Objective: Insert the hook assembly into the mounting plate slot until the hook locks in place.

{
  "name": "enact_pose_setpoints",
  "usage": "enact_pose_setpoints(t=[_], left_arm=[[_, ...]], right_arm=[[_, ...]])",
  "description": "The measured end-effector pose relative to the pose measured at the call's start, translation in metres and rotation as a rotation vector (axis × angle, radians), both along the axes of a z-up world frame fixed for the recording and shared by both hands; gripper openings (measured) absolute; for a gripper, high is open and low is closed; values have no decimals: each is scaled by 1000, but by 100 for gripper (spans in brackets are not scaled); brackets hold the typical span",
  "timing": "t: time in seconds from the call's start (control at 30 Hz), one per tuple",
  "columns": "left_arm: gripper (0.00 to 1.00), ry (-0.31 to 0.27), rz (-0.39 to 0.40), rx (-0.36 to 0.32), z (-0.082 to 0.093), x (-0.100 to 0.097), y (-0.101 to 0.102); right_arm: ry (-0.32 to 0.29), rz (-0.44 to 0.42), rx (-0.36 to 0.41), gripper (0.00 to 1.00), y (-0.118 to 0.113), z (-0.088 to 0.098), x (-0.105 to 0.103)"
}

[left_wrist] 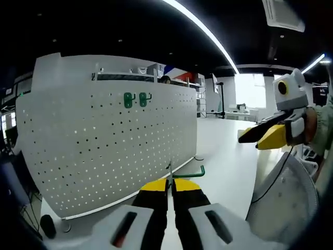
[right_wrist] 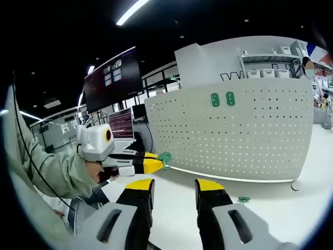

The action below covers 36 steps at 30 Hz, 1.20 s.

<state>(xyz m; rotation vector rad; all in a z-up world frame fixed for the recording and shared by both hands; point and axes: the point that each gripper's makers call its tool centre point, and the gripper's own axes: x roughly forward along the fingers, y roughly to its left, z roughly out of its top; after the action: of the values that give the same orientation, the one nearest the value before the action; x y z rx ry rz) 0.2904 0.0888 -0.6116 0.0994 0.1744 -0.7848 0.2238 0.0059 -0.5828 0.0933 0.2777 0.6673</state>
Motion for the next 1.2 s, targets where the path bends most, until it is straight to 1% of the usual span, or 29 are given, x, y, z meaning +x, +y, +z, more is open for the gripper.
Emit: enact_pose_setpoints(t=[0.17, 0.37, 0.57, 0.63, 0.73, 0.9, 1.1, 1.2], left_arm=[[2, -20, -6, -19, 6, -5, -1], [2, -20, -11, -48, 11, -9, -2], [2, -27, -18, -63, 16, -14, -4], [2, -48, -18, -66, 19, -15, -4], [2, -62, -30, -81, 24, -18, -5], [2, -61, -42, -82, 25, -20, -9], [2, -58, -61, -90, 27, -22, -12], [2, -60, -74, -94, 28, -25, -15]], right_arm=[[-12, 5, 7, 28, 3, 5, 1], [-59, 33, 3, 27, 10, 16, 4], [-68, 64, 3, 27, 19, 18, 4], [-75, 75, 5, 27, 23, 20, 5], [-80, 89, 4, 25, 26, 21, 5], [-90, 101, 8, 23, 30, 23, 7], [-118, 118, -2, 21, 33, 26, 10], [-126, 127, 1, 18, 35, 27, 10]])
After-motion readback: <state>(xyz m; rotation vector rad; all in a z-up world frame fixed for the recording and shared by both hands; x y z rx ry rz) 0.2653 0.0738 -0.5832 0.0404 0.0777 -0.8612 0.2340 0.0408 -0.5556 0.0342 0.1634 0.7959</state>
